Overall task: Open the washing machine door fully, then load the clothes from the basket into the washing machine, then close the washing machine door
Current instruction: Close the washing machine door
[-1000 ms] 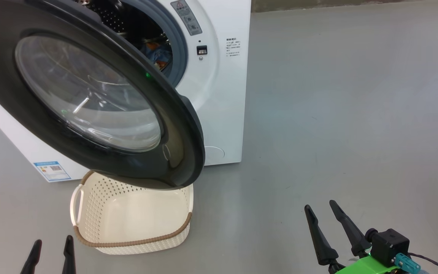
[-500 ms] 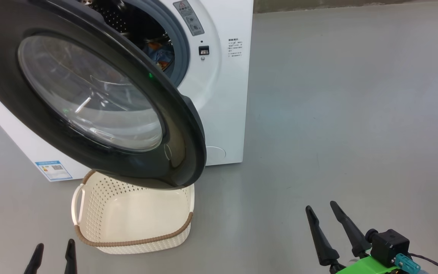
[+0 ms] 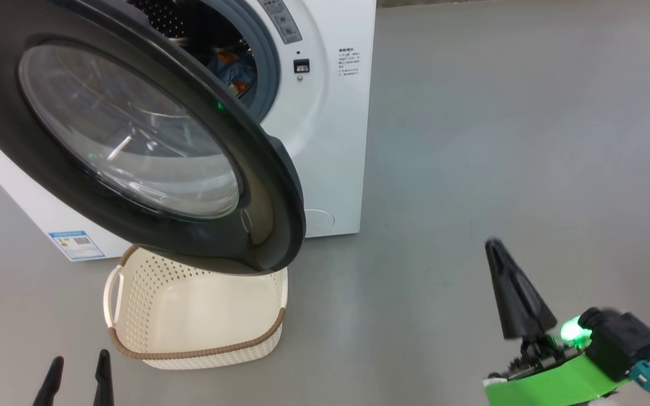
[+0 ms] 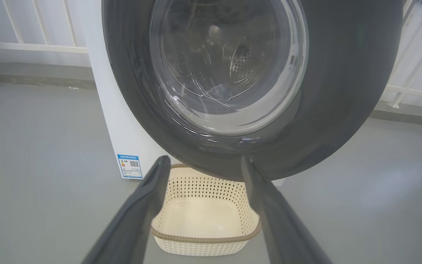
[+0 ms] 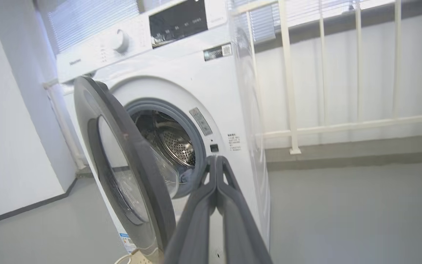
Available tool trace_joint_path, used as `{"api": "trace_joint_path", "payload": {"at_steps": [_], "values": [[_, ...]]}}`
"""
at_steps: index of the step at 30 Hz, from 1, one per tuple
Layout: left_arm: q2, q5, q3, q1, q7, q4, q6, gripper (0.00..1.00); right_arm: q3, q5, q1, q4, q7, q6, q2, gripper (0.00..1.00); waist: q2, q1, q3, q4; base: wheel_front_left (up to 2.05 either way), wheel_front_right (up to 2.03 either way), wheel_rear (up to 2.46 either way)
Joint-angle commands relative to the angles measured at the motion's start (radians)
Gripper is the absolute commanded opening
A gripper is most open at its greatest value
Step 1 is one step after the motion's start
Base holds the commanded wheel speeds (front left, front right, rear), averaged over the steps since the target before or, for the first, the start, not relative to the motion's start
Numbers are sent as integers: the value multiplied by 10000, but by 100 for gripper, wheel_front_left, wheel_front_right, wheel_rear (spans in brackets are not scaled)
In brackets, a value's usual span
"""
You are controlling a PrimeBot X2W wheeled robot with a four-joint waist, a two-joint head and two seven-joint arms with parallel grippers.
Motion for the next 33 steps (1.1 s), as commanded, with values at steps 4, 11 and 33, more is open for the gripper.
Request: {"api": "trace_joint_path", "payload": {"at_steps": [4,11,33], "values": [[140,-164,265,-576,-65,-322,-25,100,1035,-411,-796,-1862,-48,16,11,0,0,0,166,42,0,0,0],[106,-306,140,-801,-65,-372,-25,100,2715,-1109,-1570,-2591,-48,16,11,0,0,0,372,217,0,0,0],[-7,-790,-353,-1658,-65,-479,-25,100,5510,-957,-3521,2125,-48,16,11,0,0,0,1476,2114,0,0,0]]}}
